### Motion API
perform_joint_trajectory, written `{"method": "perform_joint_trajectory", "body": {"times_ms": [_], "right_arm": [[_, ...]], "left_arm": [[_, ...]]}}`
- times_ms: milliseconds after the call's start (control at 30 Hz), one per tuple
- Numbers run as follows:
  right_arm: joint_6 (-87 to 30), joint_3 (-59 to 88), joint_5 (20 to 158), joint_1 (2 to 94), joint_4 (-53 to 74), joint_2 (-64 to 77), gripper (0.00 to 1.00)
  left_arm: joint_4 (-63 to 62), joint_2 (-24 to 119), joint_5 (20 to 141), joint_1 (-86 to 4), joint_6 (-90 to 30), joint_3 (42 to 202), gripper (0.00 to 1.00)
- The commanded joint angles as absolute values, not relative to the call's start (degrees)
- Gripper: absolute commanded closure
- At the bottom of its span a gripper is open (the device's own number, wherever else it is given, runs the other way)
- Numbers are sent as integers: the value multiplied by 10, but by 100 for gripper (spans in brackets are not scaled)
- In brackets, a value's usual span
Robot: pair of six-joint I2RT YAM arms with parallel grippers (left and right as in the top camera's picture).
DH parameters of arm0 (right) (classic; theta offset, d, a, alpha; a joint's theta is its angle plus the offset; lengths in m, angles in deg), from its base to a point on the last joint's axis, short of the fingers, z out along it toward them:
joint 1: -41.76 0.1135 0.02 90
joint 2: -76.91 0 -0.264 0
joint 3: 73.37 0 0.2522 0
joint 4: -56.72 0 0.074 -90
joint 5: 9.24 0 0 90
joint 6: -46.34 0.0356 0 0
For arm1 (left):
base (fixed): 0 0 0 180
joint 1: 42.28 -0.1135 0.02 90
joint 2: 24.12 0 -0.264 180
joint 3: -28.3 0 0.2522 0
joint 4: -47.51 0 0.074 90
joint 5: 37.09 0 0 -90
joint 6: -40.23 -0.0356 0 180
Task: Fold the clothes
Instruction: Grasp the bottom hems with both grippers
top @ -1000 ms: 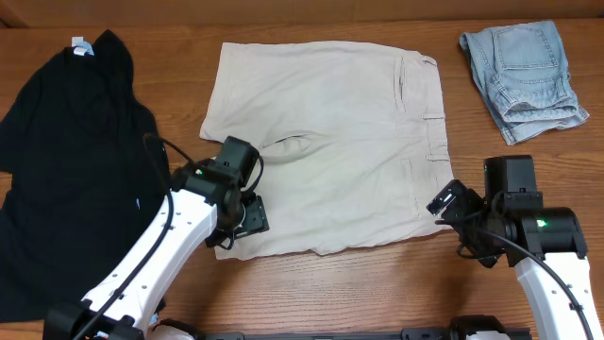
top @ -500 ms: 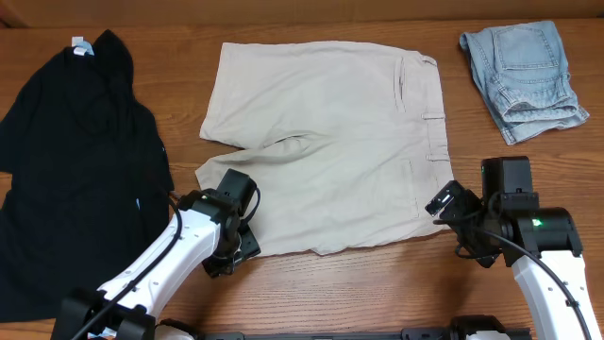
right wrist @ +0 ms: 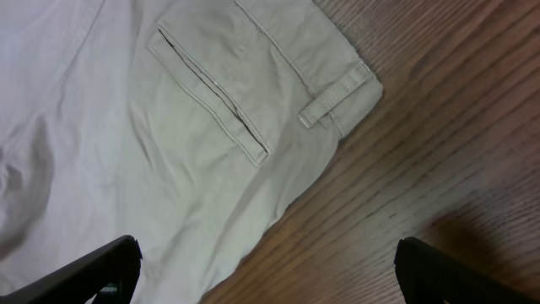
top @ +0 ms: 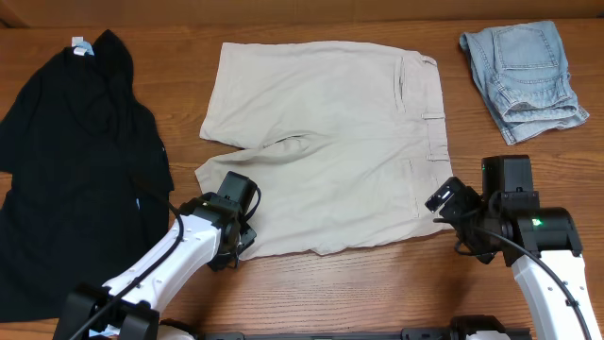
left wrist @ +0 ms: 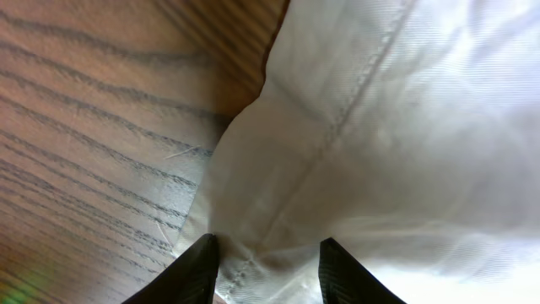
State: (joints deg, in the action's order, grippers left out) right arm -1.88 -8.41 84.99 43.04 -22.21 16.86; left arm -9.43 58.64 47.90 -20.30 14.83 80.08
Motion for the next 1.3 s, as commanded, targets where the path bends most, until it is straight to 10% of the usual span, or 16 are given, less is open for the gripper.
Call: {"method": "perform_joint_trajectory", "body": {"times_ms": [0, 433, 767, 933, 1267], "right_arm": [[-16, -94, 847, 434, -211, 170, 0], [16, -207, 852, 434, -90, 113, 5], [16, -214, 852, 434, -28, -17, 44], [16, -214, 835, 434, -12, -60, 94], [-17, -175, 823, 375, -58, -21, 96]], "left_arm": [[-93, 601, 470, -206, 160, 788, 60], [-93, 621, 480, -206, 140, 789, 96], [-99, 621, 498, -206, 34, 825, 96], [-123, 621, 496, -207, -22, 866, 96], [-242, 621, 493, -281, -155, 1059, 96]]}}
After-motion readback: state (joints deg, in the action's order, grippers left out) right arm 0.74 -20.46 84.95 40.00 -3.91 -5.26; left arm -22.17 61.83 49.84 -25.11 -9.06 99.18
